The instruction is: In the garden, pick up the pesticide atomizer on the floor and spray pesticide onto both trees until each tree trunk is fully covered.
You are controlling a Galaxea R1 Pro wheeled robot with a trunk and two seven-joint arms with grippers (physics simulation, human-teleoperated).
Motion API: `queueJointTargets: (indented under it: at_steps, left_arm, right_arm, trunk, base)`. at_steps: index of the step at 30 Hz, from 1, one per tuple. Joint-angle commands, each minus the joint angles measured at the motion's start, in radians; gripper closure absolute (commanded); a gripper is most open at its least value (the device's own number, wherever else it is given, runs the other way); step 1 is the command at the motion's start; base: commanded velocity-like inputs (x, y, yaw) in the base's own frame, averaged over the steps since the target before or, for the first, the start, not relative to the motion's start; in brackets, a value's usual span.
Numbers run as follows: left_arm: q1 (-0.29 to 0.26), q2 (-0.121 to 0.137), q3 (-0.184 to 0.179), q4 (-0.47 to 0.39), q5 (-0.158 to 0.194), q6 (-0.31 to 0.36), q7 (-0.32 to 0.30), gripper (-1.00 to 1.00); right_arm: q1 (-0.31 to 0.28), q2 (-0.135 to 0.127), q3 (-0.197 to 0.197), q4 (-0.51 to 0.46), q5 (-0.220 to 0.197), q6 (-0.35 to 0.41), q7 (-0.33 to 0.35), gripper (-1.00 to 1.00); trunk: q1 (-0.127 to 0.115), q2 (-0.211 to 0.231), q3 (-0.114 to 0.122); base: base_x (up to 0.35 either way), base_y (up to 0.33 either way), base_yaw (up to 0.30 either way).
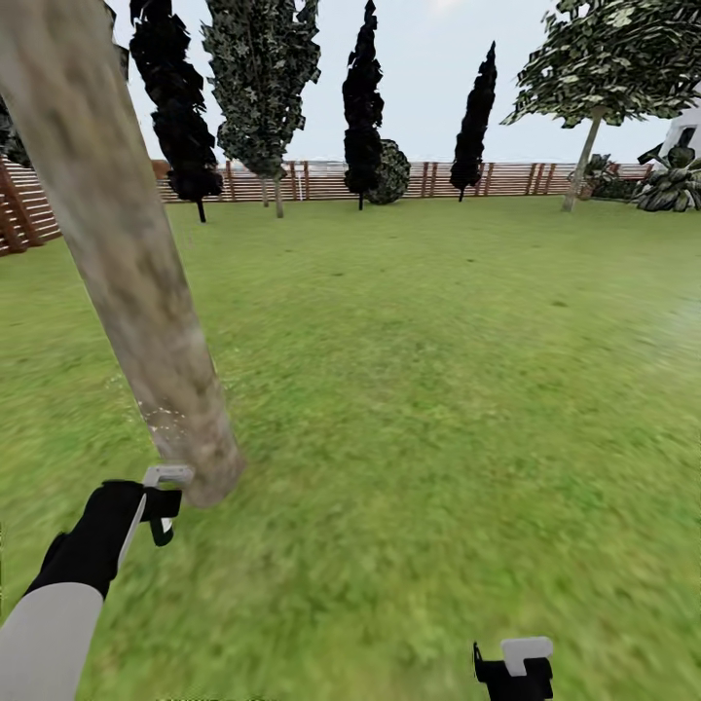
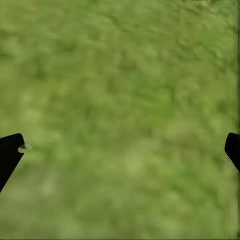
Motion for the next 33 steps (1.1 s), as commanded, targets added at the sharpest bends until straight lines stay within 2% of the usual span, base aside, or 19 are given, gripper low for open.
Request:
queueJointTargets:
  at_steps: [1, 4, 7, 9, 16, 20, 25, 27, 29, 33]
  left_arm:
    - [0.001, 0.003, 0.002, 0.008, 0.002, -0.001, 0.0, 1.0]
    - [0.012, 0.027, 0.005, 0.017, 0.001, -0.003, 0.001, 1.0]
    - [0.025, 0.033, 0.004, 0.02, 0.002, -0.004, 0.024, 1.0]
    - [0.033, 0.025, -0.002, 0.02, 0.004, -0.006, 0.046, 1.0]
    - [0.035, 0.002, -0.003, 0.016, 0.009, -0.005, 0.051, 1.0]
    - [0.034, -0.001, -0.001, 0.014, 0.01, -0.005, 0.051, 1.0]
    - [0.035, -0.002, 0.008, 0.016, 0.013, -0.009, 0.052, 1.0]
    - [0.035, -0.01, 0.008, 0.017, 0.015, -0.01, 0.052, 1.0]
    - [0.05, -0.029, 0.006, 0.018, 0.014, -0.061, 0.052, 1.0]
    - [0.069, -0.026, 0.007, 0.017, 0.01, -0.077, 0.053, 1.0]
  right_arm:
    - [0.0, 0.0, 0.0, 0.0, 0.0, 0.0, 0.0, -1.0]
    - [0.0, 0.0, 0.0, 0.0, 0.0, 0.0, 0.0, -1.0]
    - [0.0, 0.0, 0.0, 0.0, 0.0, 0.0, 0.0, -1.0]
    - [0.0, 0.0, 0.0, 0.0, 0.0, 0.0, 0.0, -1.0]
    - [0.0, 0.0, 0.0, 0.0, 0.0, 0.0, 0.0, -1.0]
    - [0.0, 0.0, 0.0, 0.0, 0.0, 0.0, 0.0, -1.0]
    - [0.0, 0.0, 0.0, 0.0, 0.0, 0.0, 0.0, -1.0]
    - [0.0, 0.0, 0.0, 0.001, 0.0, 0.0, 0.0, -1.0]
    - [0.0, -0.001, 0.0, 0.001, 0.0, 0.0, -0.001, -1.0]
    - [0.0, -0.002, 0.0, 0.002, 0.0, 0.0, -0.001, -1.0]
  trunk:
    - [0.0, 0.0, 0.0]
    - [0.0, 0.0, 0.0]
    - [0.0, 0.0, 0.0]
    - [0.0, 0.0, 0.0]
    - [0.0, 0.0, 0.0]
    - [0.0, 0.0, 0.0]
    - [0.0, 0.0, 0.0]
    - [0.0, 0.0, 0.0]
    - [0.0, 0.0, 0.0]
    - [0.0, 0.0, 0.0]
  base:
    - [0.0, -0.273, 0.212]
    - [0.0, -0.273, 0.269]
    - [0.0, -0.273, 0.277]
    - [0.0, -0.273, 0.278]
    - [0.057, -0.273, 0.278]
    - [0.118, -0.273, 0.241]
    - [0.209, -0.214, 0.024]
    - [0.239, -0.189, 0.001]
    - [0.192, -0.217, 0.0]
    - [0.133, -0.248, 0.0]
